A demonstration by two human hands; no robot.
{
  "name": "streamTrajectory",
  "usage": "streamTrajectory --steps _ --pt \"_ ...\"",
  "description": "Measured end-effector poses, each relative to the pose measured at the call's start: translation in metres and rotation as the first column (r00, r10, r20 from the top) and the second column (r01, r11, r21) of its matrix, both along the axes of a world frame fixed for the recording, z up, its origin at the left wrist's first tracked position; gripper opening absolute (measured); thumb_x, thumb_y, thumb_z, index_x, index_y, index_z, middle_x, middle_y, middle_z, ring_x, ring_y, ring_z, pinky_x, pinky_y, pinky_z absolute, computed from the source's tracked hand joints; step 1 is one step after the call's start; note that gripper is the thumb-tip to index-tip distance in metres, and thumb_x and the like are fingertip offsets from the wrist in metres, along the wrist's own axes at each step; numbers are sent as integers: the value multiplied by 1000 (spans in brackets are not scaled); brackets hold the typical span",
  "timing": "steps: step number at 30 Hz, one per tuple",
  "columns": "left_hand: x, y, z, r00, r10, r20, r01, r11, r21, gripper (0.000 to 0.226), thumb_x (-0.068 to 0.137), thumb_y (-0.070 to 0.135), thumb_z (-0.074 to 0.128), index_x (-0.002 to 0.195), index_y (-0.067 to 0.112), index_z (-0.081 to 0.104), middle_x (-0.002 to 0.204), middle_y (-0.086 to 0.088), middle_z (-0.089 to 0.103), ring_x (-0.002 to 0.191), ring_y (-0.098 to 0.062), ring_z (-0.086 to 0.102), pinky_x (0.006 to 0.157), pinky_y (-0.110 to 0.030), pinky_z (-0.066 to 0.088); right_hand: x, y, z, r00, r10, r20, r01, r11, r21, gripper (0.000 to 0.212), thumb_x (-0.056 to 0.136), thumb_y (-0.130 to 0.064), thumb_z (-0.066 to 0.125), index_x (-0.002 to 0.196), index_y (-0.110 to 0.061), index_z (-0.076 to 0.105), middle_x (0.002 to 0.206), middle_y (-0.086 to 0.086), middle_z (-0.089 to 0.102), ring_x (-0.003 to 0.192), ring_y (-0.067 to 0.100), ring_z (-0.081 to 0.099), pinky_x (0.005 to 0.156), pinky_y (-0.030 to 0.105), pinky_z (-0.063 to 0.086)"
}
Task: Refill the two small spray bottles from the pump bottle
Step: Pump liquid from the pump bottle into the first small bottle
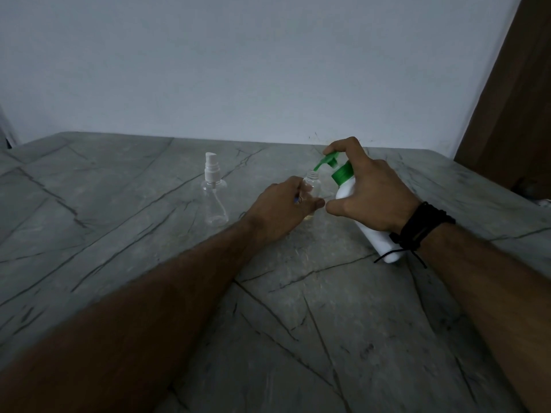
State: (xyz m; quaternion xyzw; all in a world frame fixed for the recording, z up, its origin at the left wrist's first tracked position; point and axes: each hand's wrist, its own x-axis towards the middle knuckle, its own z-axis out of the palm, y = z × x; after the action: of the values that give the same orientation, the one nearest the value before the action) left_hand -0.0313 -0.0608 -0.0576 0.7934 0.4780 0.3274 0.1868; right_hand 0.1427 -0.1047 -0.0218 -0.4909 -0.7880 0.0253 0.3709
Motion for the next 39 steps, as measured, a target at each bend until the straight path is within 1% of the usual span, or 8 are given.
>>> streamTrajectory --steps 4,9,14,20,23,27,33,39 --pt "0 0 0 1000 6 -7 -6 1000 2 48 88 47 62 126 18 53 123 1 62 106 -12 58 82 -24 46 0 1 0 1000 -6 2 6 1000 -5 71 65 -20 81 125 -28 43 74 -19 54 62 -10 55 52 5 35" --pt "1 -1 1 1000 10 -17 -10 1000 -3 50 89 46 61 129 17 51 126 0 61 108 -12 57 81 -22 42 1 0 0 1000 1 3 -1 1000 9 75 66 -22 81 130 -31 42 75 -17 57 62 -2 57 54 10 37" --pt "0 -1 0 1000 6 -15 -6 1000 -2 50 89 46 61 128 18 52 126 0 61 104 -9 56 79 -22 42 0 0 0 1000 -10 0 10 1000 3 72 65 -19 82 126 -27 44 71 -19 53 61 -10 56 52 6 36" --pt "0 1 -1 1000 10 -2 -10 1000 -8 46 89 46 62 125 19 53 122 1 62 103 -9 57 80 -23 44 0 -1 -1 1000 2 -2 -2 1000 6 75 66 -20 80 131 -30 43 69 -17 55 61 -4 56 52 8 37" --pt "0 0 -1 1000 6 -5 -6 1000 -7 48 89 46 61 127 18 52 124 1 62 104 -10 57 81 -23 45 0 -2 1 1000 0 -1 0 1000 8 72 66 -19 81 127 -27 44 68 -18 52 61 -8 56 53 7 37" --pt "-1 -1 0 1000 3 -2 -3 1000 -12 47 89 47 61 125 19 53 122 2 61 97 -7 54 78 -22 43 0 -2 1 1000 -3 -6 3 1000 4 73 66 -19 81 128 -28 44 73 -18 54 63 -10 56 54 5 37" --pt "0 -2 0 1000 9 -3 -9 1000 -17 47 89 46 62 125 17 53 121 1 62 106 -12 58 82 -25 46 0 -2 0 1000 7 1 -7 1000 -2 74 66 -17 81 129 -28 43 74 -19 54 64 -11 56 54 5 38" --pt "0 -2 1 1000 12 -13 -12 1000 -16 47 89 47 61 126 18 52 121 1 62 103 -10 57 79 -23 44 1 -1 -1 1000 3 3 -3 1000 6 76 66 -18 80 131 -29 43 74 -18 55 63 -8 56 53 7 38"
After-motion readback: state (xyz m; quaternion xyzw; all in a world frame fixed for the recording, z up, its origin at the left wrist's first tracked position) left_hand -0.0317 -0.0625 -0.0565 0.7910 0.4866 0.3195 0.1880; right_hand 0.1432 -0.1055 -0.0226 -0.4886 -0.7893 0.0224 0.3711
